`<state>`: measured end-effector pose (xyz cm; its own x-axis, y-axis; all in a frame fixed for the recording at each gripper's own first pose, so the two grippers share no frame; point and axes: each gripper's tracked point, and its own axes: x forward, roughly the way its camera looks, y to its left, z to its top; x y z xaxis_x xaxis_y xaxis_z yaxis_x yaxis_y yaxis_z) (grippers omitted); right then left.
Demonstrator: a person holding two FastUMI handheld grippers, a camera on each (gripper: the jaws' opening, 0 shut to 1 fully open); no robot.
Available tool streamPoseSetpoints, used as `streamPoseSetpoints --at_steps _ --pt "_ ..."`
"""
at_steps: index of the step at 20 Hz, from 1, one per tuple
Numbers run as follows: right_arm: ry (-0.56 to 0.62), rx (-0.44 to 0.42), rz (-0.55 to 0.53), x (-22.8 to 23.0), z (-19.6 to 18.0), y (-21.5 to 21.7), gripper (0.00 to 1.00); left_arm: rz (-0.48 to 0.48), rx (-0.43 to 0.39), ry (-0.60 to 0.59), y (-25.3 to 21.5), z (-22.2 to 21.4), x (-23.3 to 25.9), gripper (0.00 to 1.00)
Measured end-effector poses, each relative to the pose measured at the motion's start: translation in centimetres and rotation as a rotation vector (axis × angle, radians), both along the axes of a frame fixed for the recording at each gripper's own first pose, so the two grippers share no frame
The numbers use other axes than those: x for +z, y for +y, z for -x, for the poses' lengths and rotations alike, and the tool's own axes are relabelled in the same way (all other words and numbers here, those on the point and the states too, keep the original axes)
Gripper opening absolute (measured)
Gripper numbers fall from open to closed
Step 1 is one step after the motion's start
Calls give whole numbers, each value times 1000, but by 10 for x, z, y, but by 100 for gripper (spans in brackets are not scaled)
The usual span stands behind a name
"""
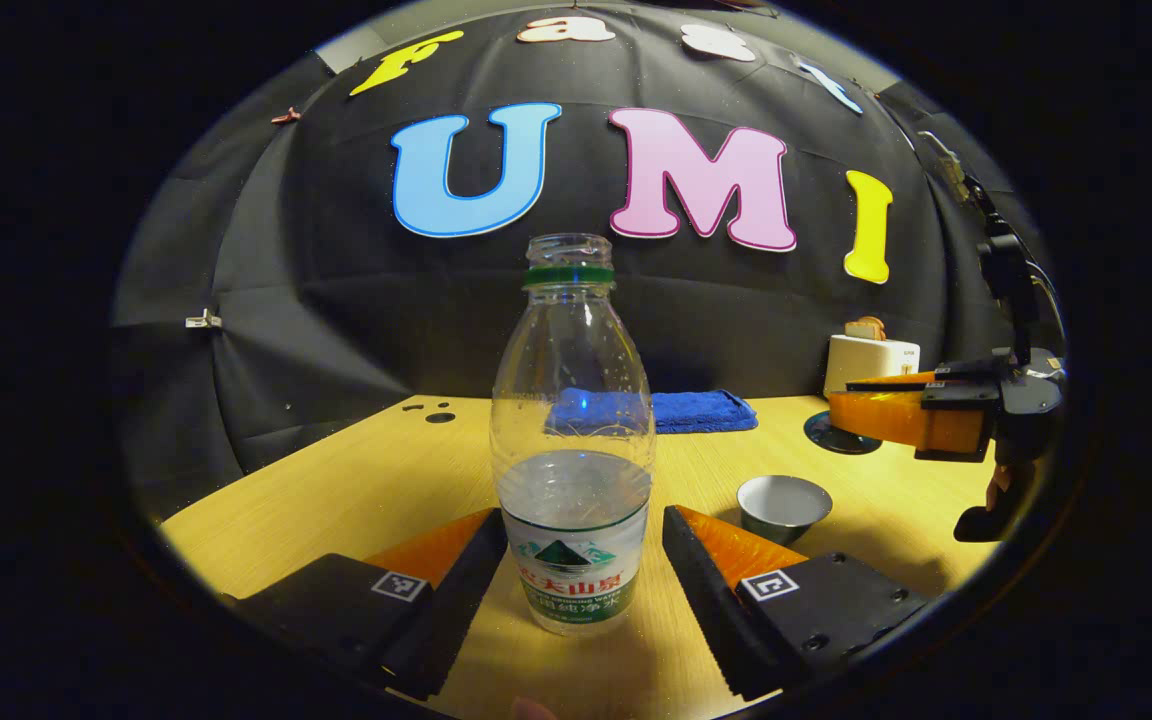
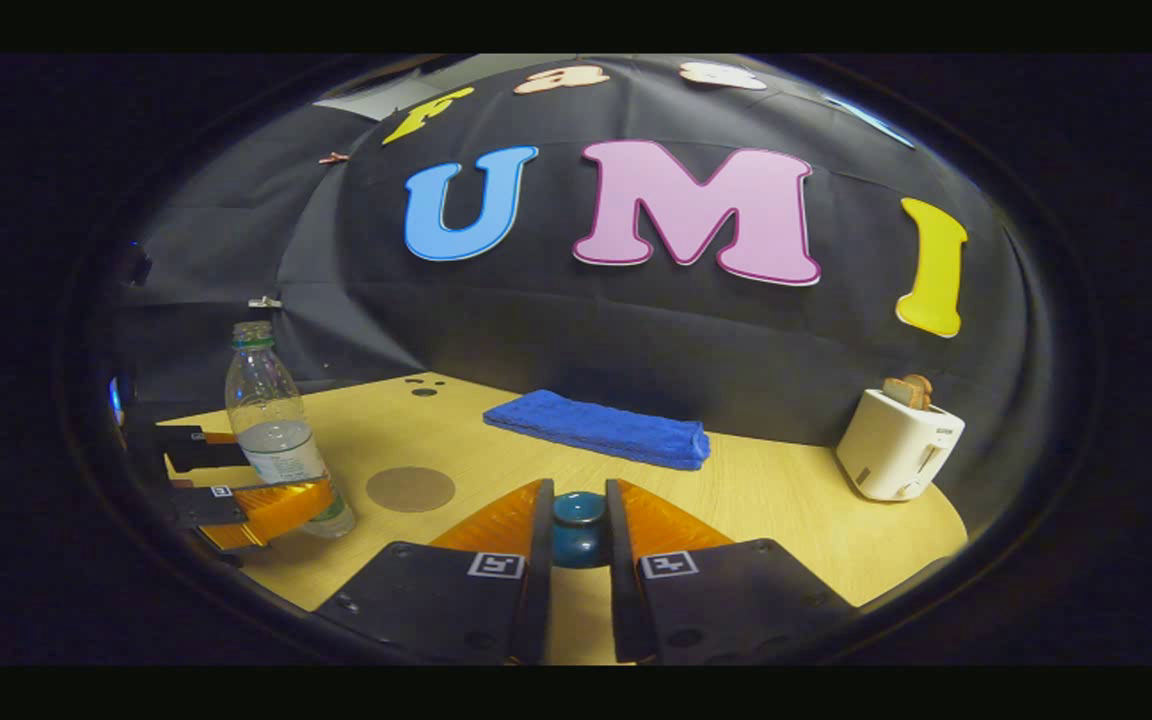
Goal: Open the teacup lid with one hand, grasp the water bottle and pour water into the teacup with the other hand; after pouring, place the water bottle on the coaster and then close the teacup lid.
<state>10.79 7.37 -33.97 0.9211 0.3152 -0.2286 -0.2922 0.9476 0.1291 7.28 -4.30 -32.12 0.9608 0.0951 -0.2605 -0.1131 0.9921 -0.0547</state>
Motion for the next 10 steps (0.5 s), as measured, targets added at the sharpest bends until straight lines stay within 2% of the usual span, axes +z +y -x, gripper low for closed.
streamPoseSetpoints --at_steps 2,3,4,7,8,10 --pt "9 -7 4 -3 1 -8 28 -1 8 8 0 0 -2 99" --pt "14 -9 2 -6 3 -11 32 3 15 10 2 4 2 93" --pt "20 -11 -2 -8 3 -14 28 8 17 13 2 0 -2 78" --pt "26 -31 -6 -12 6 -28 28 -65 29 40 7 -2 0 75" --pt "26 -42 -8 -12 7 -34 32 -104 34 47 10 -2 1 75" --pt "29 -60 -29 -12 9 -45 23 -185 36 69 18 -5 4 75"
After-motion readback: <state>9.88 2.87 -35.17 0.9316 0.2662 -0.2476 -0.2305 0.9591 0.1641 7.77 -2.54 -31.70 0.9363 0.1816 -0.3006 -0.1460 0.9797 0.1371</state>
